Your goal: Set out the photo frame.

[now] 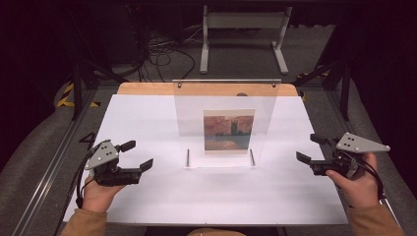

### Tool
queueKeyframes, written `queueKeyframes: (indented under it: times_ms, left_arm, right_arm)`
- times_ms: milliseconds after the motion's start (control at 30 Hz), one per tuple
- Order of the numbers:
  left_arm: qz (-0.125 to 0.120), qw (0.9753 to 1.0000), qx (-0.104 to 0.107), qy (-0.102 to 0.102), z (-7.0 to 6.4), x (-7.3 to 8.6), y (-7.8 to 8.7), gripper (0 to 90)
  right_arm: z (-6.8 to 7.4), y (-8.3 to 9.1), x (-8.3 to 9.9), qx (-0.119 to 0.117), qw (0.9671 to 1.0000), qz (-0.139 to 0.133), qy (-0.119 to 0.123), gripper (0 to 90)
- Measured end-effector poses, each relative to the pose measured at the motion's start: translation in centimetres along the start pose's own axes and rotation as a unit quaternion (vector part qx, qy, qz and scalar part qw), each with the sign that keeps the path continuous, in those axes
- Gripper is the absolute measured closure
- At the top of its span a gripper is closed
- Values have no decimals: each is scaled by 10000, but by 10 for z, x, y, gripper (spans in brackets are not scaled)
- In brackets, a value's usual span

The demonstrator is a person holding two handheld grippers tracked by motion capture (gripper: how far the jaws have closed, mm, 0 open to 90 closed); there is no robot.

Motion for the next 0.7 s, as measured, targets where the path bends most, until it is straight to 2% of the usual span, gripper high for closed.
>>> queueKeyframes:
  times_ms: [167, 300, 333, 367, 567, 667, 700]
  left_arm:
    - [77, 9999, -2, 140, 3, 14, -6, 135]
    - [-4, 9998, -49, 202, 3, 22, -10, 115]
    - [-49, 9997, -31, 244, 3, 23, -11, 115]
    - [-90, 9992, 10, 391, 1, 26, -13, 109]
    - [-26, 9992, 0, 397, 2, 44, -22, 102]
    - [-117, 9993, 11, 358, 2, 49, -26, 100]
    - [-148, 9989, 38, 438, 3, 51, -27, 100]
  right_arm:
    - [4, -9, 15, -50, 10000, 3, 42, 177]
    - [7, -19, 30, -117, 9999, -14, -8, 177]
    - [7, -19, 30, -117, 9999, -14, -8, 177]
    - [7, -20, 33, -119, 9999, -1, -11, 177]
    - [9, -31, 49, -154, 9999, 36, -56, 172]
    - [11, -38, 60, -186, 9997, 81, -112, 172]
    - [12, -40, 63, -192, 9997, 55, -170, 172]
Point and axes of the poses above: each handheld gripper's, and its own axes: y roughly backward along the jaws, x roughly out of its underside, z roughly to its left, the point moved 6 cm from there along -y, roughly forward along the jaws, and after that the axes turned 2 degrees about z, right-handed, at the moved point
